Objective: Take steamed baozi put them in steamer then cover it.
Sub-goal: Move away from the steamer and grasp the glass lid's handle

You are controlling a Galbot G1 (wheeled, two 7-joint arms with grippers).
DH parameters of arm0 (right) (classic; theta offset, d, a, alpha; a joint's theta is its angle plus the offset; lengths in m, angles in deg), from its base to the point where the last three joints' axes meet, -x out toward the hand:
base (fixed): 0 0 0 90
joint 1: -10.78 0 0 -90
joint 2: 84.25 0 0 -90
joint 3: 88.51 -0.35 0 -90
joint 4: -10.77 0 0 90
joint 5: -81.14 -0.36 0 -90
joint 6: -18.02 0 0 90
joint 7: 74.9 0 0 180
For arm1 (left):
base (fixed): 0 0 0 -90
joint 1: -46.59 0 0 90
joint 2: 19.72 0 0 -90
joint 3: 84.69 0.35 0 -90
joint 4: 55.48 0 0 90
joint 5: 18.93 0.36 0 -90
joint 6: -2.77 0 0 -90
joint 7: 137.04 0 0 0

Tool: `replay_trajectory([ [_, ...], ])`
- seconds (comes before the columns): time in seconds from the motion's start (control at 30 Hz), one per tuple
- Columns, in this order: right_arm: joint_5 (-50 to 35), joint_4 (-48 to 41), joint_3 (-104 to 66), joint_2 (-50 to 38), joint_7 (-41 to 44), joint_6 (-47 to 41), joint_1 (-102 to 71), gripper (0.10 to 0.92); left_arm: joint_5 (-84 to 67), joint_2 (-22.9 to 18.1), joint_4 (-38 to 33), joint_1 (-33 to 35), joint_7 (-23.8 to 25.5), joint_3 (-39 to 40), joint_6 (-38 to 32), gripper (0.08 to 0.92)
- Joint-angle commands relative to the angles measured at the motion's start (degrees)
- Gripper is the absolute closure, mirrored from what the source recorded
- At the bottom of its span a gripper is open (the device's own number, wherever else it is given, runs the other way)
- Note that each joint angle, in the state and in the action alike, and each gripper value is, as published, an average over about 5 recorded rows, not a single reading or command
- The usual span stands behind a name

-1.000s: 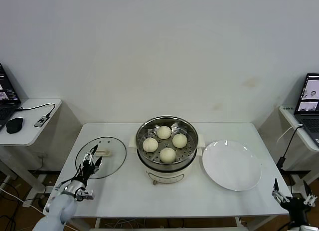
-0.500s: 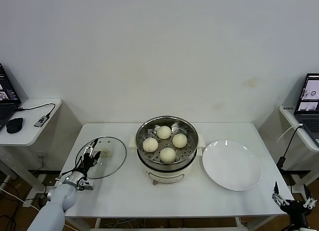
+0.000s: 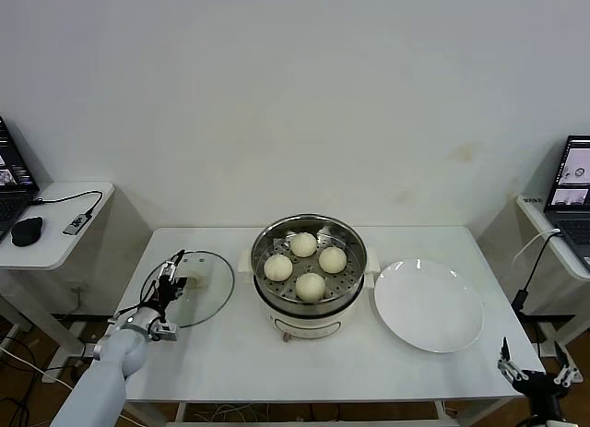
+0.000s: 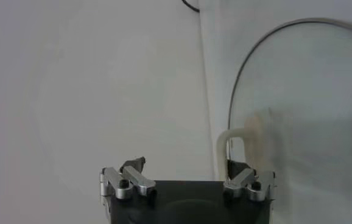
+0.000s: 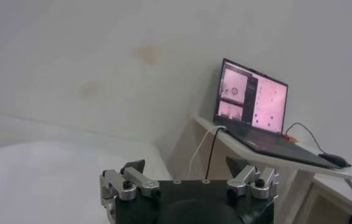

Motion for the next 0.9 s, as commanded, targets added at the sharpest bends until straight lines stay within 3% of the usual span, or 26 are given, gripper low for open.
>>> replay_trajectory([
  [0.03,0.3,-0.6,0.3,0.0,0.0,0.1,0.1,0.203,0.5,-0.3,4.3,-2.7,-0.4,0.6,-0.1,0.177],
  [0.33,0.8,-1.1,0.8,0.2,0.1,0.1,0.6,0.203,0.5,-1.0,7.3,-4.3,-0.3,1.4,-0.2,0.210],
  [0.9,1.1,-1.7,1.5,0.0,0.2,0.1,1.0,0.203,-0.4,-1.4,8.3,-4.2,-1.8,1.2,-0.2,0.668],
])
